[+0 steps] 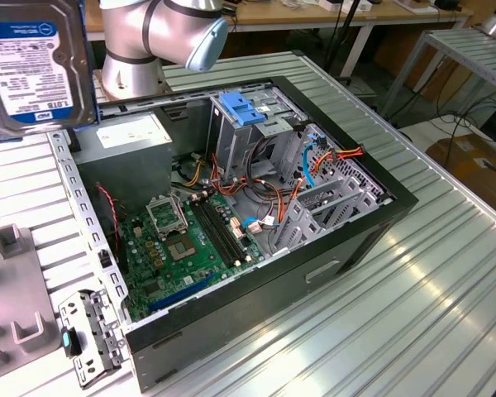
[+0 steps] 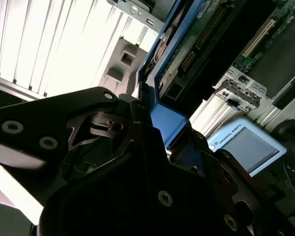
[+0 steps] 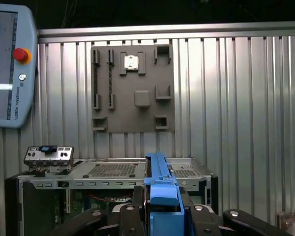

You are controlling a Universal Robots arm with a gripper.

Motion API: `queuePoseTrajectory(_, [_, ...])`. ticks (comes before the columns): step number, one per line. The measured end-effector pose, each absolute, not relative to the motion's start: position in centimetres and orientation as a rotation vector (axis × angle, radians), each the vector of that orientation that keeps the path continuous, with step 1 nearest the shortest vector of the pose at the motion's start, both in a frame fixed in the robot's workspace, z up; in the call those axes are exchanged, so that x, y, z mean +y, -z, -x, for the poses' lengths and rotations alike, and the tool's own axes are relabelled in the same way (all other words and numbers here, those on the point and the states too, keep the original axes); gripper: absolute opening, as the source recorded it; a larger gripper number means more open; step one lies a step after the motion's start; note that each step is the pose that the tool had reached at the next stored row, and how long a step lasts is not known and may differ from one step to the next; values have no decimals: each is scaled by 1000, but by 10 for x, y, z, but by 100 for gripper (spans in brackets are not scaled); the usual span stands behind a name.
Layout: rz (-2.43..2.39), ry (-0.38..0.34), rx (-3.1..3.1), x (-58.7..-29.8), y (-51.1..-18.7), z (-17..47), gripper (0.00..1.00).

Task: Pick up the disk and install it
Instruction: 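Pick up the disk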

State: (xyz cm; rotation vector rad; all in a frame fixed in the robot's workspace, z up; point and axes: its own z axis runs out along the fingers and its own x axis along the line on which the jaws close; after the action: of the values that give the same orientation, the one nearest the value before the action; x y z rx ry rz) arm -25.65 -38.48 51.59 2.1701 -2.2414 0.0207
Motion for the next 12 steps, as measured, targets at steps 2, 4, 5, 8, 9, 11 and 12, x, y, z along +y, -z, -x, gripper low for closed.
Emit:
queuePoseTrajectory(2, [-2170, -21, -2241, -385, -516, 243, 37])
queuePoseTrajectory(4, [-2170, -21, -2241, -385, -516, 232, 37])
queuePoseTrajectory(5, [-2170, -21, -2241, -385, -516, 228, 37])
queuePoseTrajectory(8, [-2170, -21, -2241, -385, -516, 217, 37])
queuePoseTrajectory(9, [-2170, -21, -2241, -385, -516, 213, 37])
queuePoseTrajectory(11, [-2170, -21, -2241, -385, -515, 201, 37])
queuePoseTrajectory(12, [-2170, -21, -2241, -385, -515, 197, 37])
